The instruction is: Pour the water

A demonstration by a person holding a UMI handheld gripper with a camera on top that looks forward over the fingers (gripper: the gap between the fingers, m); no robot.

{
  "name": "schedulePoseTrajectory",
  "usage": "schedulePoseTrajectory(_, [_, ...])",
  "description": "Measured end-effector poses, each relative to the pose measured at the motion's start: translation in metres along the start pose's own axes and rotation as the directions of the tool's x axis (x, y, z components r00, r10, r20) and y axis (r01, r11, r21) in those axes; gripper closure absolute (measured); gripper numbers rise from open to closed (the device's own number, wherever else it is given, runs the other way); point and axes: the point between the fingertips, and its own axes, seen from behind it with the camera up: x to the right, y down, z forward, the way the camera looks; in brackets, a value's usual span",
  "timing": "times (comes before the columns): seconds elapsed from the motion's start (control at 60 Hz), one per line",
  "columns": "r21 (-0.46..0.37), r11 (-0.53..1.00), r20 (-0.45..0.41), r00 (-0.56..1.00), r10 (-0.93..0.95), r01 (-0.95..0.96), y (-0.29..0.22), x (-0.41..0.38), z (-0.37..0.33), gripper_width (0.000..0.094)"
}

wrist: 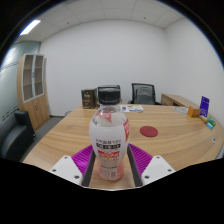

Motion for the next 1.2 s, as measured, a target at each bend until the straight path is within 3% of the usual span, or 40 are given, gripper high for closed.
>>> schedulePoseTrajectory(0.05, [0.015, 1.0, 0.0, 1.0, 0.009, -0.009, -0.002, -0.002, 0.005, 0.0454])
schedulePoseTrajectory(0.2, [0.027, 1.0, -0.014, 1.0, -0.001, 0.001, -0.005, 0.001, 0.002, 0.0575])
schedulePoseTrajectory(0.283, [0.035, 0.999, -0.034, 0.999, -0.033, 0.034, -0.016, 0.006, -0.006, 0.0589])
schedulePoseTrajectory(0.3, [0.033, 0.998, -0.037, 0.998, -0.046, 0.047, -0.019, 0.008, -0.007, 0.0635])
schedulePoseTrajectory(0.483, [0.018, 0.982, -0.165, 0.97, -0.18, 0.186, -0.072, 0.067, -0.012, 0.0637])
schedulePoseTrajectory(0.633, [-0.035, 0.89, -0.301, 0.844, -0.443, 0.455, -0.136, 0.124, 0.011, 0.0636])
schedulePoseTrajectory(0.75, [-0.122, 0.706, -0.381, 0.624, -0.682, 0.697, -0.178, 0.146, 0.039, 0.0637])
schedulePoseTrajectory(0.85, [-0.213, 0.473, -0.386, 0.371, -0.845, 0.855, -0.201, 0.146, 0.072, 0.0639])
schedulePoseTrajectory(1.017, [-0.358, 0.006, -0.276, -0.099, -0.956, 0.934, -0.198, 0.13, 0.116, 0.0638])
schedulePoseTrajectory(1.117, [-0.415, -0.273, -0.215, -0.385, -0.897, 0.868, -0.195, 0.124, 0.133, 0.0639])
schedulePoseTrajectory(1.2, [-0.43, -0.405, -0.183, -0.517, -0.836, 0.807, -0.191, 0.122, 0.143, 0.0641])
